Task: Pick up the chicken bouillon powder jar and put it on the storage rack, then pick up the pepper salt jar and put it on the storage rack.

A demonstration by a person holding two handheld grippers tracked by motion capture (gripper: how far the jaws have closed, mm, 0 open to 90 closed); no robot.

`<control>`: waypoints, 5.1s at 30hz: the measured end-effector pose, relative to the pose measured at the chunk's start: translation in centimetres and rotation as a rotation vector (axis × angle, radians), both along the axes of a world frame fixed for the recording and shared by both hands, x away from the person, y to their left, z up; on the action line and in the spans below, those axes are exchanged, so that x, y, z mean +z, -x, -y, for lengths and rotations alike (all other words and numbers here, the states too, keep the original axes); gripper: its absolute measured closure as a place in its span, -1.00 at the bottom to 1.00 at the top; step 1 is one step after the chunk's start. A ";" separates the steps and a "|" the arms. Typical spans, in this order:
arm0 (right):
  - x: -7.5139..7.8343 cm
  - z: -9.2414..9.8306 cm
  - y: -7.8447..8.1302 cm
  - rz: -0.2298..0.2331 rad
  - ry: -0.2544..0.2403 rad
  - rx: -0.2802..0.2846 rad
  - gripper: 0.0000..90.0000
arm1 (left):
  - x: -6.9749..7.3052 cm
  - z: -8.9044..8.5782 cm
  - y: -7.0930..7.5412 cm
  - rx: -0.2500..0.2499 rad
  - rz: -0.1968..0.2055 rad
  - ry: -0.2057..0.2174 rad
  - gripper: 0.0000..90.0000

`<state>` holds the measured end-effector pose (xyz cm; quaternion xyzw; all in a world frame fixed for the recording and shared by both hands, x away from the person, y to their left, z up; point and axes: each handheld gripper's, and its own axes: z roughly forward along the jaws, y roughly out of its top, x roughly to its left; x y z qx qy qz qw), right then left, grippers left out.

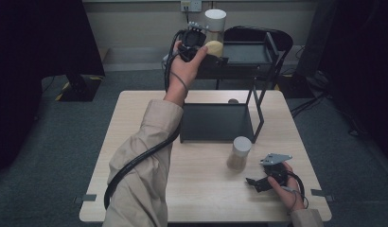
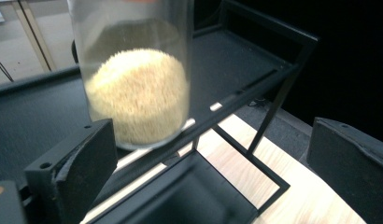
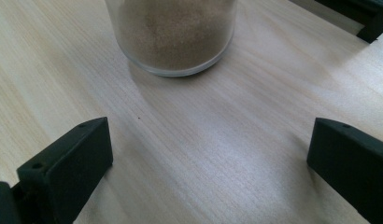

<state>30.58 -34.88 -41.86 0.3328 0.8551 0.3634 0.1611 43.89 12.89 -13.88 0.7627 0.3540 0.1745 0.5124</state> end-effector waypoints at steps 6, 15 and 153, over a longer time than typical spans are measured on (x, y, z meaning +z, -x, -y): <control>0.0 0.0 0.0 -0.001 -0.002 -0.001 -1.00 | -1.1 -0.8 0.6 -0.008 -0.001 0.007 -0.98; 0.0 0.0 0.0 0.000 -0.001 -0.001 -1.00 | -3.6 -1.9 1.2 -0.036 -0.006 0.003 -0.97; 0.2 -0.2 -0.1 -0.009 0.001 -0.006 -1.00 | -28.5 -12.0 15.0 0.004 -0.155 -0.292 -1.00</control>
